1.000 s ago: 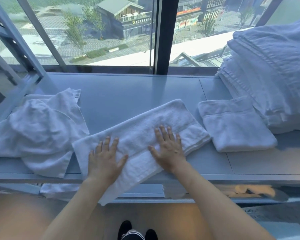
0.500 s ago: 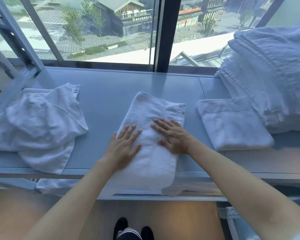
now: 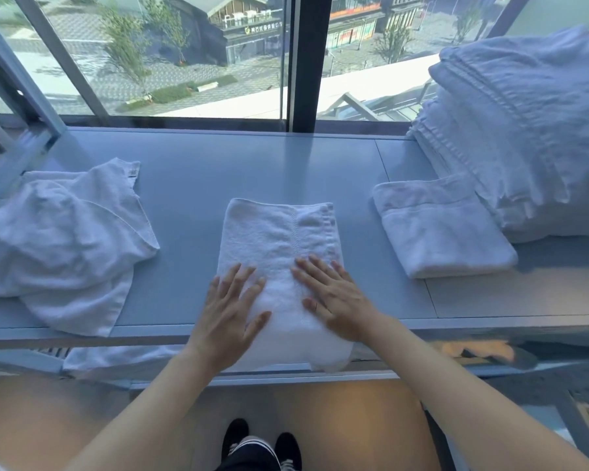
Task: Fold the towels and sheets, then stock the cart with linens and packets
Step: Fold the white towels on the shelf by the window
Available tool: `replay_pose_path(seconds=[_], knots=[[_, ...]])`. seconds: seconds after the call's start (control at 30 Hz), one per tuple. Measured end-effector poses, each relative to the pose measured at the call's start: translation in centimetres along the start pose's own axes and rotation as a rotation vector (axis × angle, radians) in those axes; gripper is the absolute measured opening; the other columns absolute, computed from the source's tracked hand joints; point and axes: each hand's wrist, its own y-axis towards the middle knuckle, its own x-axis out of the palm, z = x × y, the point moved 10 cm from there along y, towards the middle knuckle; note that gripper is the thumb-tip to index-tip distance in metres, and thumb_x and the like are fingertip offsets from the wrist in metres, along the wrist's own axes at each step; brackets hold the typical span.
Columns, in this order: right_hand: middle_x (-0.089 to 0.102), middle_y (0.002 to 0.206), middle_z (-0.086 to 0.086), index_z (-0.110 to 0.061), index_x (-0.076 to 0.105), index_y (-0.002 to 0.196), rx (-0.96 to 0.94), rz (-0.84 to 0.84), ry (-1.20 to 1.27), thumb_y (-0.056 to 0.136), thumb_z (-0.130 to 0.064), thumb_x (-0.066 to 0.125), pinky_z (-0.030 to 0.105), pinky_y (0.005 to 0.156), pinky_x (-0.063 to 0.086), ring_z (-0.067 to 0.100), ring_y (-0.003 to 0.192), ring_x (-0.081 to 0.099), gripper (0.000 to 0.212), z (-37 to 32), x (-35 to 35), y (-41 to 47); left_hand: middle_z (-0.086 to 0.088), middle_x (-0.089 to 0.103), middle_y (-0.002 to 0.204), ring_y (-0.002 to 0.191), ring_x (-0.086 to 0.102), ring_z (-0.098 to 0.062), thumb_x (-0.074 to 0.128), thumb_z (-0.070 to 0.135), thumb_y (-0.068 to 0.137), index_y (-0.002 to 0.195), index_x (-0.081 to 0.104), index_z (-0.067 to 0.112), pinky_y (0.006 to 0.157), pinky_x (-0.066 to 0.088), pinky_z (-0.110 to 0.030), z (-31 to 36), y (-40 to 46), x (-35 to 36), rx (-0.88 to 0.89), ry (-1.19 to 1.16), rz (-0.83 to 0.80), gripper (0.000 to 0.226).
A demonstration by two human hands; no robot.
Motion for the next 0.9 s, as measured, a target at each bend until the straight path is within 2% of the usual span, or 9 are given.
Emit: replay_pose_path(seconds=[0.07,0.13,0.2,0.37,0.57,0.63,0.73,0.83,0.9], knots=[[-0.004,0.172,-0.015,-0.033,0.008,0.165,-0.016,0.016,-0.002,0.108,-0.052,0.028,0.041,0.128,-0.005,0.008,0.157,-0.013,0.064,-0.6,0.4,-1.4,0.004,0.008,0.173,0.159,-0.001,-0.019,0.026,0.064,0.104,0.162,0.025,0.024,0.127,0.012,-0.053,0.3,-1.5,1.2,0.028,0.036,-0.055,0.071],[-0.006,0.172,-0.014,-0.032,0.004,0.165,-0.041,0.049,-0.017,0.106,-0.058,0.029,0.043,0.127,-0.001,0.011,0.158,-0.011,0.069,-1.3,1.0,-3.1,0.005,0.002,0.173,0.159,-0.002,-0.019,0.028,0.065,0.104,0.165,0.016,0.023,0.127,0.012,-0.053,0.7,-2.9,1.7,0.063,0.093,-0.072,0.075],[-0.006,0.172,-0.012,-0.031,0.001,0.165,-0.067,0.077,-0.043,0.102,-0.065,0.038,0.047,0.126,0.003,0.015,0.159,-0.008,0.081,-1.8,1.7,-4.5,0.002,0.004,0.173,0.159,0.003,-0.022,0.037,0.058,0.102,0.165,0.015,0.020,0.125,0.020,-0.056,1.2,-3.9,1.9,0.098,0.146,-0.058,0.077],[-0.009,0.172,-0.011,-0.028,-0.004,0.165,-0.103,0.043,-0.122,0.094,-0.066,0.055,0.052,0.128,0.012,0.016,0.159,-0.009,0.099,-1.7,2.1,-4.3,-0.001,0.030,0.167,0.154,0.030,-0.025,0.076,0.037,0.089,0.158,0.039,0.016,0.115,0.037,-0.054,1.6,-4.4,0.8,0.101,0.135,0.077,0.080],[-0.008,0.173,-0.008,-0.025,-0.003,0.165,-0.147,0.033,-0.151,0.098,-0.058,0.054,0.049,0.129,0.007,0.017,0.159,-0.010,0.094,-2.3,2.2,-4.4,0.001,0.056,0.150,0.133,0.057,-0.025,0.067,0.049,0.086,0.142,0.061,0.021,0.097,0.048,-0.048,1.9,-4.7,-0.5,0.124,0.162,0.156,0.063],[-0.004,0.173,-0.006,-0.023,0.003,0.166,-0.145,0.053,-0.167,0.101,-0.052,0.053,0.047,0.129,0.006,0.018,0.159,-0.007,0.087,-2.9,2.0,-4.9,0.001,0.063,0.143,0.124,0.062,-0.025,0.073,0.043,0.086,0.135,0.066,0.022,0.092,0.047,-0.046,2.3,-5.0,-1.0,0.132,0.174,0.191,0.054],[0.011,0.172,-0.002,-0.017,0.020,0.164,-0.110,0.102,-0.107,0.104,-0.043,0.053,0.046,0.129,0.012,0.021,0.159,0.006,0.074,-4.1,1.4,-5.7,0.004,0.069,0.132,0.114,0.066,-0.025,0.082,0.018,0.078,0.124,0.071,0.021,0.089,0.045,-0.044,2.9,-5.6,-2.2,0.133,0.154,0.225,0.048],[0.037,0.164,0.005,-0.009,0.043,0.155,-0.075,0.177,-0.023,0.103,-0.035,0.059,0.046,0.122,0.032,0.025,0.152,0.032,0.060,-5.8,0.2,-6.9,0.006,0.073,0.118,0.106,0.068,-0.024,0.080,0.007,0.076,0.116,0.072,0.020,0.088,0.047,-0.041,3.0,-6.9,-3.9,0.128,0.109,0.266,0.043],[0.053,0.153,0.009,-0.007,0.054,0.145,-0.077,0.214,-0.005,0.099,-0.030,0.064,0.047,0.110,0.048,0.028,0.141,0.050,0.053,-7.8,-0.5,-7.7,0.006,0.074,0.112,0.101,0.067,-0.024,0.083,0.004,0.073,0.114,0.072,0.019,0.085,0.049,-0.038,2.7,-8.7,-5.0,0.114,0.084,0.276,0.045]])
